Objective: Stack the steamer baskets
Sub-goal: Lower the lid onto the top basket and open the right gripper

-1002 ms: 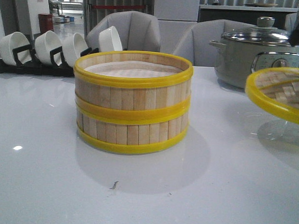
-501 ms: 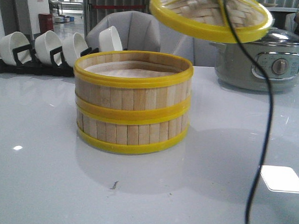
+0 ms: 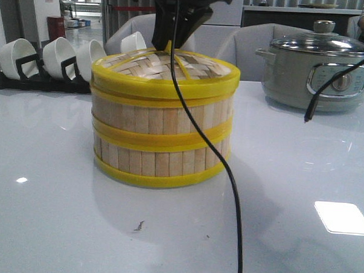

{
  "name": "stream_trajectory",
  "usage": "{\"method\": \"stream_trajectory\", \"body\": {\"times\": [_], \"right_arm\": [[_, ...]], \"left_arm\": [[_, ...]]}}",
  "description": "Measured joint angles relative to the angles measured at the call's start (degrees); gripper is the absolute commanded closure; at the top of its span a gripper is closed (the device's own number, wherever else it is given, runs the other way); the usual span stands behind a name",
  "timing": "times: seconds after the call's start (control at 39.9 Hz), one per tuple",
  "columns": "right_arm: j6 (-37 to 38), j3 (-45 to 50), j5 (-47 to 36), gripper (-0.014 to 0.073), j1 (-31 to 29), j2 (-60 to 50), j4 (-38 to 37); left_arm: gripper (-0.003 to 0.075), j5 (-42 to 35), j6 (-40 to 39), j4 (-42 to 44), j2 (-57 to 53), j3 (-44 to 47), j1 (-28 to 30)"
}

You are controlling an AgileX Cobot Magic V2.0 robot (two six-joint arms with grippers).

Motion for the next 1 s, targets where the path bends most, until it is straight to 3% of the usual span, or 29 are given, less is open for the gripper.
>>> {"method": "stream_trajectory", "body": {"times": [0.63,0.7,0.88,1.0], "right_arm": [[0.0,0.0,-0.2,0.0545,0.0,0.0,0.0],[0.0,0.0,-0.3,0.0485,0.0,0.0,0.0],[0.0,0.0,-1.1,0.0214,0.1,0.0,0.0],[0.0,-0.1,-2.7,0.0158,0.1,0.0,0.0]], "left_arm": [[0.0636,0.0,0.0,0.0,0.0,0.0,0.0],[0.0636,0.0,0.0,0.0,0.0,0.0,0.0],[0.0636,0.0,0.0,0.0,0.0,0.0,0.0],[0.0636,0.0,0.0,0.0,0.0,0.0,0.0]]}}
